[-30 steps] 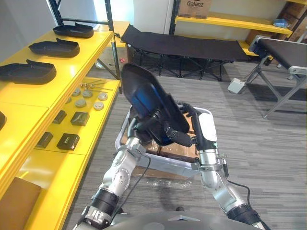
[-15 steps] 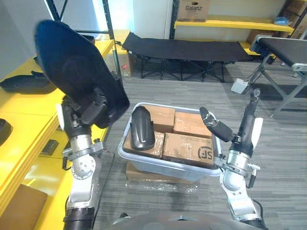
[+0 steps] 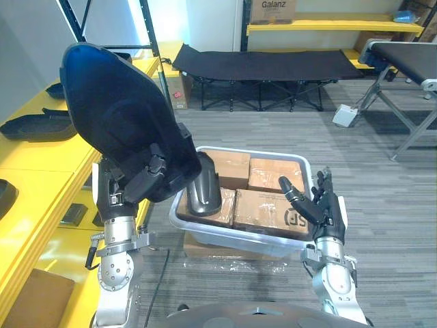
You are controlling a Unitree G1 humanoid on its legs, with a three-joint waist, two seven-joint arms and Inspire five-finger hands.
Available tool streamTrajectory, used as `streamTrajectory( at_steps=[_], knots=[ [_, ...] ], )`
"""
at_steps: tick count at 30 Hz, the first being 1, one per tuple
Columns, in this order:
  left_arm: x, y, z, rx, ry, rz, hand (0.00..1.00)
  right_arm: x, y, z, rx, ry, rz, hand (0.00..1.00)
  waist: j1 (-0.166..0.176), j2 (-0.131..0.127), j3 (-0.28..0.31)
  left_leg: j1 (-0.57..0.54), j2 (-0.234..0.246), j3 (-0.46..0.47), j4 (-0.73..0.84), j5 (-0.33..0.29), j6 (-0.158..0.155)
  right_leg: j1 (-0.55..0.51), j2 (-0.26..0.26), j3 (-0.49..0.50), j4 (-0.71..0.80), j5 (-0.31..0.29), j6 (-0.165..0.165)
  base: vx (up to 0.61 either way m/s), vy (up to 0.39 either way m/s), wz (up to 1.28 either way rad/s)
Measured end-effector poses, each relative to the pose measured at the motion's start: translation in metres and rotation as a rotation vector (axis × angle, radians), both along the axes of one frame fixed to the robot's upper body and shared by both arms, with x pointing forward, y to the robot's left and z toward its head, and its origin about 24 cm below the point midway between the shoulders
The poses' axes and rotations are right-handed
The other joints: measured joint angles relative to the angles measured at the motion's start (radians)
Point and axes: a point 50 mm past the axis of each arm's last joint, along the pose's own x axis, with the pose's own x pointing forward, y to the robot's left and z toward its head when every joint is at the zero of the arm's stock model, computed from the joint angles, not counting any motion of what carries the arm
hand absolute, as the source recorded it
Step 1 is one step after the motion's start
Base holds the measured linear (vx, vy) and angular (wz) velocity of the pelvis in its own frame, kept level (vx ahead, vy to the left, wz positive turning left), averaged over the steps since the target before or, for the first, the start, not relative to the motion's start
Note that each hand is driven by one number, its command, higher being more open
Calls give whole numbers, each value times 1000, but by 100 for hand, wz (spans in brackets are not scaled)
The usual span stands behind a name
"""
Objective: Walk over and take three plastic housings, then place them on the shelf
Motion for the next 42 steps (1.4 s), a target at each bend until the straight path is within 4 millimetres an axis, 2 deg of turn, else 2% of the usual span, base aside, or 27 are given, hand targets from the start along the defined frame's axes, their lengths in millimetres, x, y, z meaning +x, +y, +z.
streamTrajectory(
  at_steps=[3, 7, 13, 18, 20, 21, 23, 24, 25, 28, 30, 31, 34, 37, 39, 40, 41, 42],
  knots=[
    [-2, 3, -1, -3, 8, 23, 0, 2, 5, -4, -11, 22, 40, 100, 6, 0, 6, -8, 0, -33, 10, -6, 5, 19, 0, -33, 0, -8, -1, 20, -6, 27],
    [-8, 10, -2, -63, 11, 84, 0, 7, 18, -5, -41, 26, 131, 100, 43, -2, 22, -44, 1, -119, 52, -13, 4, 60, 1, -117, 5, -22, 10, 35, -24, 58],
    [-33, 36, 16, -97, -64, 257, 0, 36, 51, 2, -75, -36, 299, 100, 138, -9, 43, -80, -14, -234, 62, -8, 2, 109, 3, -233, 6, -46, 20, 32, -28, 56],
    [-53, 50, 12, -118, -44, 337, 0, 48, 67, 10, -70, -76, 364, 100, 194, -16, 46, -110, -36, -299, 68, -6, 5, 129, -5, -303, 6, -59, 26, 21, -14, 45],
    [-57, 50, 8, -140, -33, 319, 0, 48, 67, 7, -67, -55, 351, 100, 189, -14, 58, -130, -46, -317, 81, 1, 13, 163, -14, -370, 26, -78, 35, 11, -9, 69],
    [-56, 49, 8, -149, -37, 301, 0, 46, 65, 5, -72, -46, 341, 100, 182, -13, 61, -143, -45, -299, 86, -14, 32, 171, -19, -400, 40, -88, 40, 3, 5, 144],
    [-49, 42, 10, -150, -62, 189, 0, 38, 47, -2, -122, 8, 257, 100, 105, 0, 84, -192, 40, -18, 172, 16, 72, 214, -28, -554, 101, -110, 40, -2, 40, 197],
    [-47, 38, 10, -155, -67, 157, 0, 34, 40, -6, -134, 28, 231, 100, 103, 6, 86, -198, 53, 39, 184, 19, 68, 215, -37, -576, 121, -118, 44, 6, 106, 140],
    [-45, 33, 10, -162, -73, 122, 0, 28, 29, -10, -149, 57, 199, 100, 113, 8, 92, -201, 41, 72, 182, 32, 67, 211, -70, -591, 158, -139, 53, 5, 152, 60],
    [-45, 33, 10, -182, -70, 151, 0, 24, 25, -12, -156, 67, 213, 100, 107, 13, 114, -189, 13, 95, 181, 25, 83, 197, -115, -564, 192, -147, 51, -20, 137, -3],
    [-46, 34, 9, -192, -66, 170, 0, 25, 27, -9, -152, 39, 247, 100, 107, 10, 127, -177, 9, 125, 184, 11, 90, 190, -131, -532, 195, -155, 55, -49, 94, -41],
    [-46, 33, 8, -197, -60, 174, 0, 25, 28, -8, -151, 24, 262, 100, 95, 10, 130, -178, 9, 129, 191, 3, 97, 186, -137, -527, 203, -160, 50, -73, 80, -27],
    [-45, 32, 7, -206, -54, 187, 0, 27, 30, -1, -136, -12, 270, 100, 87, 10, 139, -204, 23, 127, 278, -42, 100, 178, -158, -518, 249, -189, 76, -44, 40, -5],
    [-45, 32, 7, -175, -45, 214, 0, 34, 34, 9, -107, -73, 251, 100, 104, 24, 150, -269, 54, 92, 454, -128, 104, 185, -183, -530, 320, -226, 97, -27, 80, 17],
    [-45, 32, 8, -166, -46, 216, 0, 40, 38, 14, -98, -104, 233, 100, 129, 18, 157, -290, 47, 73, 527, -178, 110, 204, -219, -556, 362, -250, 113, 23, 107, 33],
    [-46, 34, 9, -146, -44, 222, 0, 45, 43, 19, -88, -129, 220, 100, 146, 3, 165, -292, 24, 70, 559, -211, 124, 219, -254, -572, 390, -262, 118, 72, 133, 35],
    [-46, 36, 9, -132, -45, 231, 0, 48, 45, 22, -88, -150, 215, 100, 150, -5, 167, -292, 3, 65, 568, -236, 133, 236, -274, -583, 419, -263, 109, 131, 172, 45],
    [-46, 37, 10, -128, -48, 233, 0, 49, 47, 25, -87, -169, 210, 100, 152, -10, 167, -299, -16, 55, 573, -248, 136, 238, -296, -580, 461, -261, 76, 148, 199, 82]
  ],
)
